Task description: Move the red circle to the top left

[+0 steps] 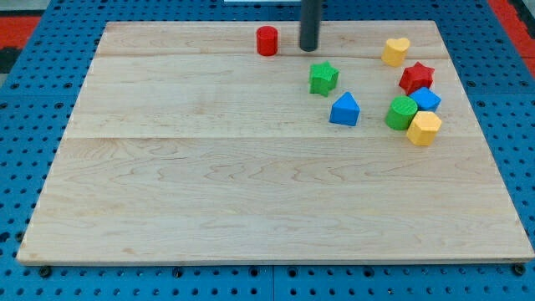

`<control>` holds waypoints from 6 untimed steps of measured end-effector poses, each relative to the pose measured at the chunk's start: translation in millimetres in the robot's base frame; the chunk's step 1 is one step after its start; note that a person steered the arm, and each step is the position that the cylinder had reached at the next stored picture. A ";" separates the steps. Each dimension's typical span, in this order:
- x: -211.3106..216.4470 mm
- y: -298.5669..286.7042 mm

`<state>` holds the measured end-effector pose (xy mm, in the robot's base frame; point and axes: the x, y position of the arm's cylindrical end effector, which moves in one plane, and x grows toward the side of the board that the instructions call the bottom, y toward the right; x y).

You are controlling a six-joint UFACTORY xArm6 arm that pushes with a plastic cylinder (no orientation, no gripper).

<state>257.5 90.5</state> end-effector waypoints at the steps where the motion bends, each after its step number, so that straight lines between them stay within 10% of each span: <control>1: -9.5 32.9; 4: -20.9 -264.3; 6: -20.9 -258.0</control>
